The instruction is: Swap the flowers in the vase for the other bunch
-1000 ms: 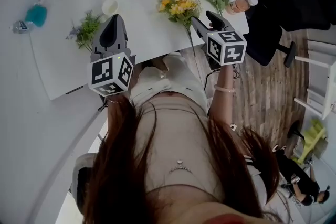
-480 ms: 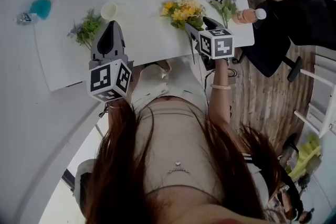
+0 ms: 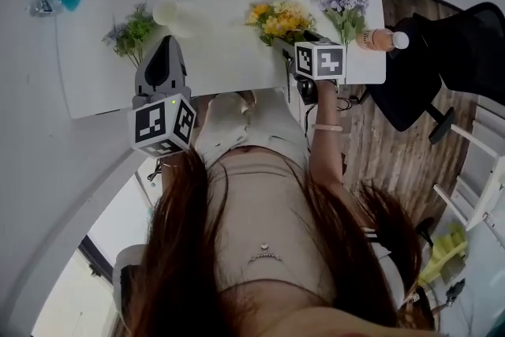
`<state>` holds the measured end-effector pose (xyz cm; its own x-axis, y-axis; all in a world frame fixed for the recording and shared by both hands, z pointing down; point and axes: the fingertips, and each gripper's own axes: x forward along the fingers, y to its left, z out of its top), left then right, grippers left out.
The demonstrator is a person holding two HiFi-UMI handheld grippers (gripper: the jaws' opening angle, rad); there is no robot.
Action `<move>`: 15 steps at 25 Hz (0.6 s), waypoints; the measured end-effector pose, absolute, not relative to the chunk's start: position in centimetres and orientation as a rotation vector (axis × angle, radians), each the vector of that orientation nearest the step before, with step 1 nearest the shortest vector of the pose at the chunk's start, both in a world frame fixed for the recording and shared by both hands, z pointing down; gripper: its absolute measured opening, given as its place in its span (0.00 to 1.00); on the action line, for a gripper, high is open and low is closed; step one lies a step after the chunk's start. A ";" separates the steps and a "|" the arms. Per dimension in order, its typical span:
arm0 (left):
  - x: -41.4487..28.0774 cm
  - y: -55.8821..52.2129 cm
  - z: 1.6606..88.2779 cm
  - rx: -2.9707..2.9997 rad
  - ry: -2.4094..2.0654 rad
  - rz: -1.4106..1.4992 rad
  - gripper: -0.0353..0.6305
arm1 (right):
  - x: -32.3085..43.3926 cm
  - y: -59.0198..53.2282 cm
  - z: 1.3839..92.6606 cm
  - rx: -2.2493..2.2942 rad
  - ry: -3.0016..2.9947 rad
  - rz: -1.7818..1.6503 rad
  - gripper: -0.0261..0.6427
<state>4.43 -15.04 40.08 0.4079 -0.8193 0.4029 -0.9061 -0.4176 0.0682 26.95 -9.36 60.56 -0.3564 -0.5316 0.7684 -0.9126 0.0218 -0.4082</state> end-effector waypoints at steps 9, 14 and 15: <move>3.5 -14.1 40.2 2.312 -1.614 0.490 0.06 | 26.8 -10.2 63.6 1.372 -1.835 1.257 0.58; 3.4 -14.0 40.0 2.289 -1.657 0.490 0.06 | 26.7 -10.5 64.8 1.315 -1.778 1.202 0.58; 3.4 -13.9 40.0 2.282 -1.665 0.489 0.06 | 26.7 -10.5 64.9 1.310 -1.772 1.192 0.58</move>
